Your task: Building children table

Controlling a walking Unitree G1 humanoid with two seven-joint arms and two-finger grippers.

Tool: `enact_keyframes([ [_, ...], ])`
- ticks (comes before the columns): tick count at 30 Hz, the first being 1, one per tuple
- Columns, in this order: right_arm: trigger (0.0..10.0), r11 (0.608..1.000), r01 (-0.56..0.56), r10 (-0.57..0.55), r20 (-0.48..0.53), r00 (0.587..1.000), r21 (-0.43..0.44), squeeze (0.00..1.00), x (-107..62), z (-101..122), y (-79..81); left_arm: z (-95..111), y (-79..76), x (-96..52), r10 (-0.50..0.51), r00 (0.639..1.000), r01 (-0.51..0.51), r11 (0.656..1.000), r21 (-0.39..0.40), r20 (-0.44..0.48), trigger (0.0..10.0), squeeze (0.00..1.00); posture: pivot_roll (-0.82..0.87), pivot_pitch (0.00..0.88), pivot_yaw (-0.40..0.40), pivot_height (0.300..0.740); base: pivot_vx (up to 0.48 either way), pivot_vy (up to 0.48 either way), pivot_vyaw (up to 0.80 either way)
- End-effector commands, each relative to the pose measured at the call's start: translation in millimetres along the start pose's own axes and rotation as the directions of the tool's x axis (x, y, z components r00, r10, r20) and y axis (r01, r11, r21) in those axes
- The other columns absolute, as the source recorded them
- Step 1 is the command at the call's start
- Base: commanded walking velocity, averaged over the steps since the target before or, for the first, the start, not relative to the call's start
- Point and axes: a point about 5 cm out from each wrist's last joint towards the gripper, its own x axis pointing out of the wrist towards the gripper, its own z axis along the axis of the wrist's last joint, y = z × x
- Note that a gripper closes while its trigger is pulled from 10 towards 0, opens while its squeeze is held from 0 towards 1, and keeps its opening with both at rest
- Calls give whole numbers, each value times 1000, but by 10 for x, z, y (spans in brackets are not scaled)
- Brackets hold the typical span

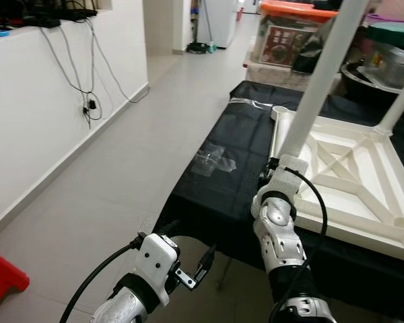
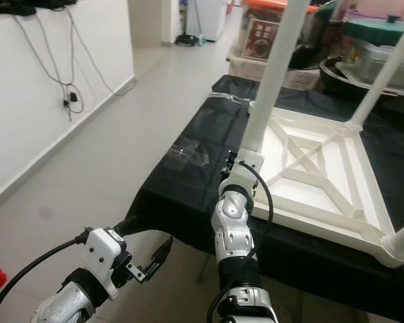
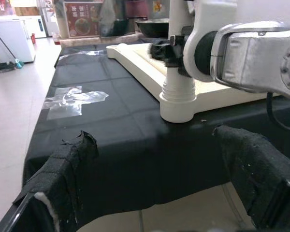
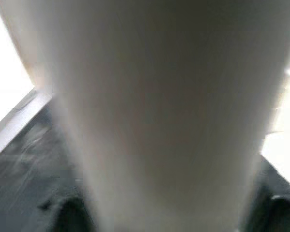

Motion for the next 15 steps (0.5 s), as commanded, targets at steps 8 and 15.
enact_keyframes([
  [8, 10000, 925, -378, 376, 64, 924, 22, 0, -47, -41, 149, -24, -25, -4, 0, 1000, 0, 1000, -3, -8, 10000, 0, 93, 90, -65, 740, 0, 0, 0],
  [15, 10000, 627, -779, 779, -24, 626, 11, 0, -3, -10, 45, -24, -23, -1, 0, 1000, 0, 1000, -4, -6, 10000, 0, 93, 90, -62, 740, 0, 0, 0],
])
